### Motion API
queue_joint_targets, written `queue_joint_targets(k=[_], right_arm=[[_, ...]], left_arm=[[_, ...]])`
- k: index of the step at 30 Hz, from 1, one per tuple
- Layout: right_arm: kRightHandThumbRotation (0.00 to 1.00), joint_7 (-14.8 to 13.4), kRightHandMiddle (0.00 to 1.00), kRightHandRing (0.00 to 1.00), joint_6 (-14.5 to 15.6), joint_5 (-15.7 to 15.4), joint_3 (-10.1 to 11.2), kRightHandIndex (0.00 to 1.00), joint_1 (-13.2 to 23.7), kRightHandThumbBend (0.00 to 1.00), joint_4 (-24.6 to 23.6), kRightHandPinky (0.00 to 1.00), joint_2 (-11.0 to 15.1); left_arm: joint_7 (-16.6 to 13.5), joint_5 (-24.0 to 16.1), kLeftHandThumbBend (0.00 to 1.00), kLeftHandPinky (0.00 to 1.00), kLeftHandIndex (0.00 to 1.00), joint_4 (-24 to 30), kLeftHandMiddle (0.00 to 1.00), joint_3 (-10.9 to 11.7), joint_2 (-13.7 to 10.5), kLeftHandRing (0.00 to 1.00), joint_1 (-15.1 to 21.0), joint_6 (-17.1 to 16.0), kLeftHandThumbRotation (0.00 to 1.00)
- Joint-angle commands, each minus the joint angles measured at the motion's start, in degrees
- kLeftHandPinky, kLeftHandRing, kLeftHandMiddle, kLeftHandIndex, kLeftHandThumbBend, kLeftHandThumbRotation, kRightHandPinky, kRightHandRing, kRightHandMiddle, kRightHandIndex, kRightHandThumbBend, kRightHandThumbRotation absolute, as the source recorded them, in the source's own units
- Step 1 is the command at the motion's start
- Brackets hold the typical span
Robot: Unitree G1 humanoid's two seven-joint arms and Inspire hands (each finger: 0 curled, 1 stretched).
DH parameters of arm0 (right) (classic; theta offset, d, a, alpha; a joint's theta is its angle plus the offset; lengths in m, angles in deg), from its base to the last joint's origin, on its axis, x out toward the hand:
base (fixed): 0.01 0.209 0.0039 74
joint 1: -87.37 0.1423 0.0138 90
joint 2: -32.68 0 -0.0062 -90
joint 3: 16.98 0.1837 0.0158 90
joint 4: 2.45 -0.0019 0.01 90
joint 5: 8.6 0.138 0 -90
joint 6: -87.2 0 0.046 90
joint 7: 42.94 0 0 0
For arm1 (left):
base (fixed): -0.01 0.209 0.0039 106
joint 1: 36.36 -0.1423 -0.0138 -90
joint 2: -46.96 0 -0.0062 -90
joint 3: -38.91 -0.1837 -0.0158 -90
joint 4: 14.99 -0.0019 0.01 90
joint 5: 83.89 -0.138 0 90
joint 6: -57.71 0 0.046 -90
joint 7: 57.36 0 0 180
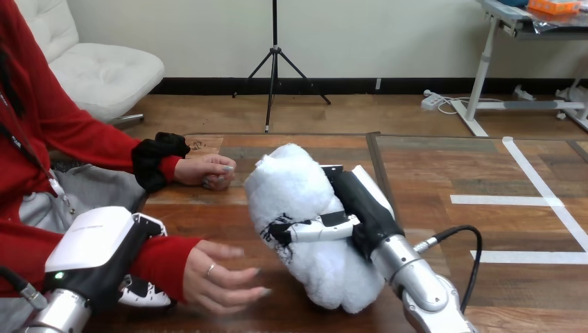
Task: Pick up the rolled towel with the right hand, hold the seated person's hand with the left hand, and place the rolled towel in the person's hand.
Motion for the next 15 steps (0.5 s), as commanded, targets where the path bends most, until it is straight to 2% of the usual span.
queue_joint_targets(k=[1, 8, 15], right_arm=[[0.00, -2.98, 0.31, 0.20, -2.48, -1.93, -1.74, 0.40, 9.24, 0.86, 1.53, 0.16, -2.01], [0.00, -4.16, 0.32, 0.20, -2.81, -3.00, -2.49, 0.41, 9.36, 0.85, 1.95, 0.15, -2.52], [0.00, -5.25, 0.31, 0.19, -2.45, -3.96, -3.56, 0.41, 8.50, 0.85, 0.36, 0.15, -3.42]], left_arm=[[-0.40, 4.01, 0.89, 0.34, 0.38, 11.28, 0.37, 0.20, 3.24, 0.34, 10.98, -3.63, 0.00], [0.24, 3.59, 0.90, 0.34, 0.38, 10.91, 0.37, -0.10, 3.98, 0.34, 12.35, -3.44, 0.00], [-0.28, 2.61, 0.91, 0.34, 0.38, 9.33, 0.37, -0.58, 4.41, 0.34, 14.10, -4.14, 0.00]])
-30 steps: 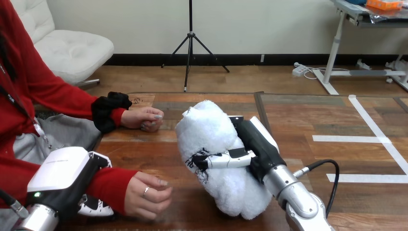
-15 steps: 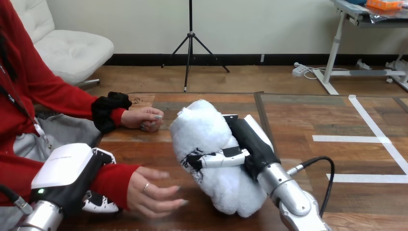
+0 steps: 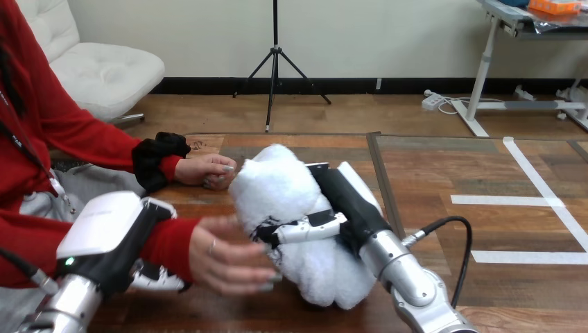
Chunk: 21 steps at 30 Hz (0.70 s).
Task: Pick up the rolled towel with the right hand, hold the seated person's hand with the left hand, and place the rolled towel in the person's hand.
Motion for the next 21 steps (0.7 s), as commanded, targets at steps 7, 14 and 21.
queue_joint_targets(k=[7, 14, 21], right_arm=[[0.00, -2.82, 0.32, 0.19, -3.78, -1.37, -2.48, 0.41, 5.11, 0.85, -3.29, 0.14, -3.23], [0.00, -1.97, 0.32, 0.20, -5.31, -1.01, -3.41, 0.40, 3.19, 0.85, -6.41, 0.14, -3.99], [0.00, -0.73, 0.32, 0.22, -5.97, 0.05, -4.58, 0.40, 0.03, 0.85, -11.99, 0.15, -4.49]], left_arm=[[-0.63, 1.09, 0.90, 0.34, 0.39, 7.62, 0.37, -1.09, 2.48, 0.34, 12.50, -3.84, 0.00], [-0.83, 0.74, 0.88, 0.33, 0.39, 5.64, 0.38, -1.43, 2.87, 0.34, 13.84, -4.07, 0.00], [-1.45, 1.03, 0.86, 0.32, 0.40, 2.83, 0.38, -1.76, 3.21, 0.34, 15.41, -4.78, 0.00]])
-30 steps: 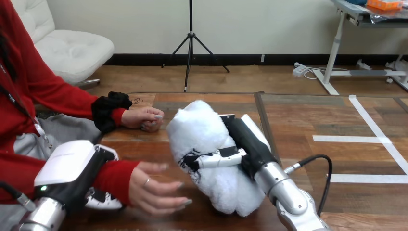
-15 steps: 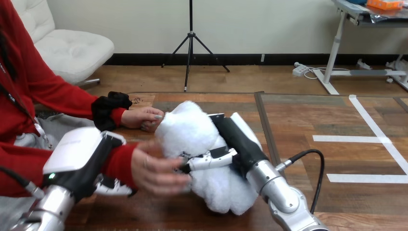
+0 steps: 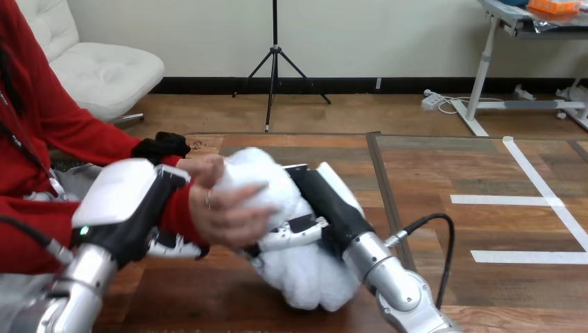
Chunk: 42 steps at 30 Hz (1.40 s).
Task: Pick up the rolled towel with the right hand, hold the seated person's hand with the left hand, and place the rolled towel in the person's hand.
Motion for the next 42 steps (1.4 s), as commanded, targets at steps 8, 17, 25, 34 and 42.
queue_joint_targets(k=[8, 17, 25, 34, 42], right_arm=[[0.00, 2.10, 0.31, 0.21, -4.02, 3.02, -1.84, 0.39, -3.06, 0.85, -16.23, 0.15, -2.76], [0.00, 4.59, 0.30, 0.21, -3.02, 4.74, -3.05, 0.39, -7.75, 0.85, -24.75, 0.15, -2.92], [0.03, 6.30, 0.32, 0.23, -1.26, 6.18, -3.66, 0.39, -10.91, 0.85, -31.47, 0.17, -2.66], [0.04, 7.83, 0.33, 0.25, 1.78, 7.12, -3.87, 0.39, -13.30, 0.84, -37.82, 0.19, -2.54], [0.04, 8.70, 0.34, 0.25, 3.52, 7.96, -3.78, 0.39, -14.17, 0.83, -41.11, 0.19, -2.52]], left_arm=[[-1.51, 0.61, 0.85, 0.31, 0.40, 1.54, 0.38, -1.59, 1.21, 0.33, 10.22, -4.21, 0.00], [-1.62, 0.33, 0.84, 0.31, 0.40, -0.11, 0.38, -1.79, 1.04, 0.34, 11.07, -4.89, 0.00], [-1.34, 0.50, 0.84, 0.30, 0.40, -0.64, 0.38, -1.82, 1.20, 0.33, 11.40, -5.31, 0.00], [-1.33, 0.74, 0.84, 0.30, 0.41, -1.23, 0.38, -2.05, 1.43, 0.33, 11.74, -5.39, 0.00], [-1.75, 0.77, 0.85, 0.30, 0.40, -1.03, 0.38, -2.22, 1.30, 0.33, 11.49, -5.85, 0.00]])
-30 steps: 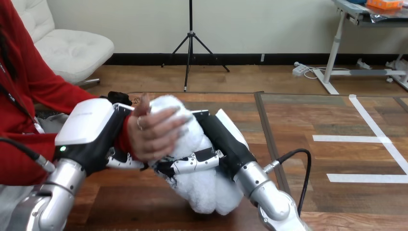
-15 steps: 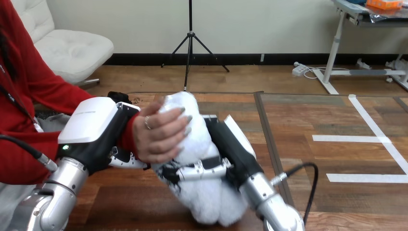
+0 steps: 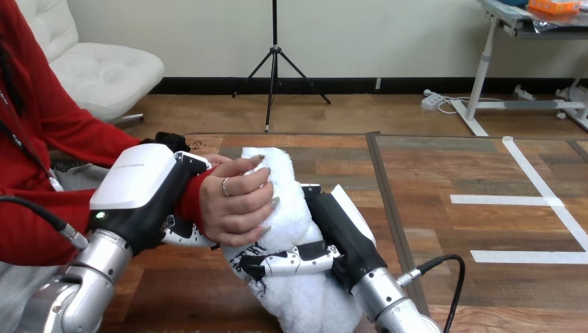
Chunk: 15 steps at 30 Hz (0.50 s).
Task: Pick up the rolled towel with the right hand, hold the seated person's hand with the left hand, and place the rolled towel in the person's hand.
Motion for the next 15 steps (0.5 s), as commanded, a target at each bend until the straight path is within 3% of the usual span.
queue_joint_targets(k=[1, 15], right_arm=[[0.04, 3.37, 0.34, 0.25, -1.51, 3.03, -2.89, 0.39, 4.41, 0.83, -16.36, 0.19, -1.34], [0.04, 2.87, 0.33, 0.24, -0.33, 2.02, -2.15, 0.39, 4.80, 0.84, -16.59, 0.18, -1.20]], left_arm=[[-1.58, 0.81, 0.85, 0.30, 0.40, 0.38, 0.38, -0.70, 1.01, 0.33, 8.46, -2.38, 0.00], [-1.85, 1.19, 0.85, 0.31, 0.40, 0.34, 0.38, -0.26, 1.04, 0.34, 7.87, -3.60, 0.00]])
